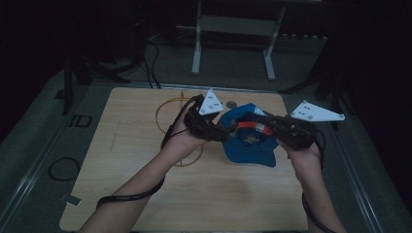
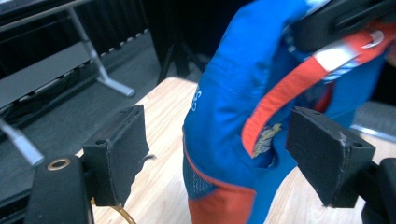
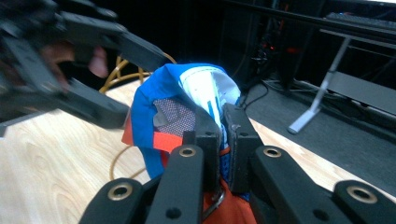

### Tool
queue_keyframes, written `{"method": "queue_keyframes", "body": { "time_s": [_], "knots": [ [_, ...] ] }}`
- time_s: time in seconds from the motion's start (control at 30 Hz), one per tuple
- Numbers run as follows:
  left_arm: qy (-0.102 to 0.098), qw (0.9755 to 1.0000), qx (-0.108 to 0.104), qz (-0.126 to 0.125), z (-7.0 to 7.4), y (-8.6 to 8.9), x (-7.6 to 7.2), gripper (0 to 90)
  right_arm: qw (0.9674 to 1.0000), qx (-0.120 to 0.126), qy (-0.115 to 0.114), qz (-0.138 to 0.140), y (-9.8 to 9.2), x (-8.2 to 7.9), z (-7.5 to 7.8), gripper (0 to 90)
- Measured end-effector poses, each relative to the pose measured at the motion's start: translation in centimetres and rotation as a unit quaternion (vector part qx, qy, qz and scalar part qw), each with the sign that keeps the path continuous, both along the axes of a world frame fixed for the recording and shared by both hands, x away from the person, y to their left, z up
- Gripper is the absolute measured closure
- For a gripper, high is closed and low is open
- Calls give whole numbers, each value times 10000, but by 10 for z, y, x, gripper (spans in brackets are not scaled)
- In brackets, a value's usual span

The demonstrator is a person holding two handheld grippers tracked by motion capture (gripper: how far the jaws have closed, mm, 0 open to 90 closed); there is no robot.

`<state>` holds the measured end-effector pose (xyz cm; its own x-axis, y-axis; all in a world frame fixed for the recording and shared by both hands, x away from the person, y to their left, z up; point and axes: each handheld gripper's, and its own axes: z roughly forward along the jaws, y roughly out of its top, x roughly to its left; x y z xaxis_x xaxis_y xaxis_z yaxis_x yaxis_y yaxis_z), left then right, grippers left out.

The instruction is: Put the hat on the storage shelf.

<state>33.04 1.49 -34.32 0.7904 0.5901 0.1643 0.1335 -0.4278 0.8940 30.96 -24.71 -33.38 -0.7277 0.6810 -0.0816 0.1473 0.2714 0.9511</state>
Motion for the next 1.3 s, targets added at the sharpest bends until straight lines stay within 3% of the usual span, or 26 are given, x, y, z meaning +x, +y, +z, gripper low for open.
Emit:
{"method": "queue_keyframes", "body": {
  "time_s": [0.07,0.17,0.23,0.4,0.53,0.67,0.73,0.77,0.87,1.03,1.13,1.3],
  "knots": [
    [56,10000,-40,-48,-1,-1,4,226,10000,13,-3,44,1,-1,0,856],
    [157,9998,-88,-41,-2,-3,9,339,9999,-74,-14,149,5,-5,1,856],
    [252,9996,49,-151,-3,-6,10,355,9997,-144,-34,171,7,-8,0,856],
    [348,9988,336,-105,-8,-19,11,497,9996,-131,-19,233,9,-11,-2,856],
    [478,9982,348,-67,-8,-25,15,594,9997,-83,0,248,8,-12,-3,856],
    [543,9973,475,-103,-10,-34,18,722,9997,-80,12,224,4,-13,-3,856],
    [543,9973,503,-35,-12,-37,18,857,9997,-124,9,193,2,-14,-4,856],
    [530,9971,548,-39,-14,-38,18,895,9998,-151,11,141,1,-14,-6,856],
    [315,9969,716,82,-18,-42,15,900,9996,-242,65,94,-2,-16,-12,855],
    [227,9974,681,103,-13,-45,13,900,9997,-216,98,24,-5,-18,-18,854],
    [2,9970,758,138,-9,-47,9,900,9998,-158,115,3,-7,-19,-20,853],
    [-140,9970,753,88,-2,-50,5,900,9999,-138,54,32,-9,-25,-22,847]
  ]
}}
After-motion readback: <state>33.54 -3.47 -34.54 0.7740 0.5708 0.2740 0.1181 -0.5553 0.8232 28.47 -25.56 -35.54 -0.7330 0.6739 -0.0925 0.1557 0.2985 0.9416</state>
